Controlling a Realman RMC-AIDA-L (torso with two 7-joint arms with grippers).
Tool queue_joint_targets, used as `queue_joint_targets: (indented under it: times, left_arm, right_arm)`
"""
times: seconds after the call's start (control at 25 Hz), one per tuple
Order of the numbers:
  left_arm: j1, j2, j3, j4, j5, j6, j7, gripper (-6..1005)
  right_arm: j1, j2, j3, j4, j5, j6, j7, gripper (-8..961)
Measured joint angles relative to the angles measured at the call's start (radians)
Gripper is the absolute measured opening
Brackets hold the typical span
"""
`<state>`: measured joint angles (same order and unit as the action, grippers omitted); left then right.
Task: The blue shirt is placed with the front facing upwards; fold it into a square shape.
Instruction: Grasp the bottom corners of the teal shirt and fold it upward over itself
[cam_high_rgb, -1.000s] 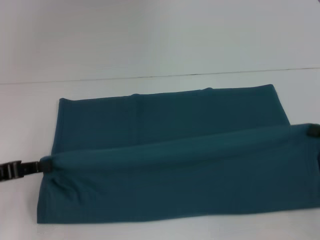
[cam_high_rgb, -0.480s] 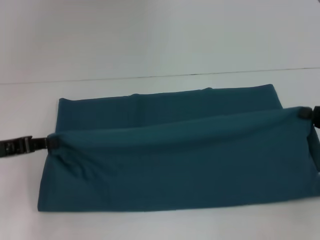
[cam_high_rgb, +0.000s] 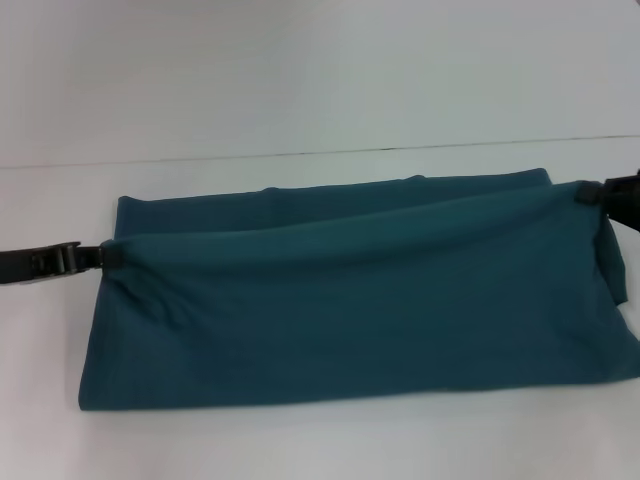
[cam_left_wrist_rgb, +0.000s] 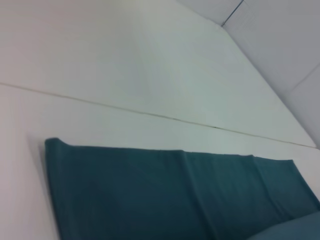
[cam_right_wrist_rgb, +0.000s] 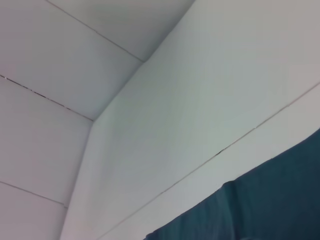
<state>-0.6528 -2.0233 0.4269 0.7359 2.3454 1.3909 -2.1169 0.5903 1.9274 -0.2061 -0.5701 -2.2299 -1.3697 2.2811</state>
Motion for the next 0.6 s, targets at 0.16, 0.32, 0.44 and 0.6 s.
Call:
queue_joint_targets:
  times: [0.16, 0.32, 0.44, 0.6]
  left_arm:
    - [-0.020, 0.000, 0.018, -0.015, 0.001, -0.041, 0.000, 59]
    - [-0.033, 0.002, 0.020, -0.025, 0.001, -0.075, 0.000, 60]
    - [-0.041, 0.003, 0.026, -0.028, 0.001, -0.106, 0.000, 60]
    - [-0.055, 0.003, 0.036, -0.030, 0.000, -0.135, 0.002, 61]
  right_arm:
    - [0.017, 0.002, -0.012, 0.001, 0.000, 0.038, 0.000, 42]
    - [0.032, 0.003, -0.012, 0.001, 0.000, 0.075, 0.000, 42]
    - [0.043, 0.007, -0.013, 0.001, 0.000, 0.098, -0.001, 42]
    - [0.054, 0.013, -0.015, 0.008, 0.001, 0.131, -0.005, 42]
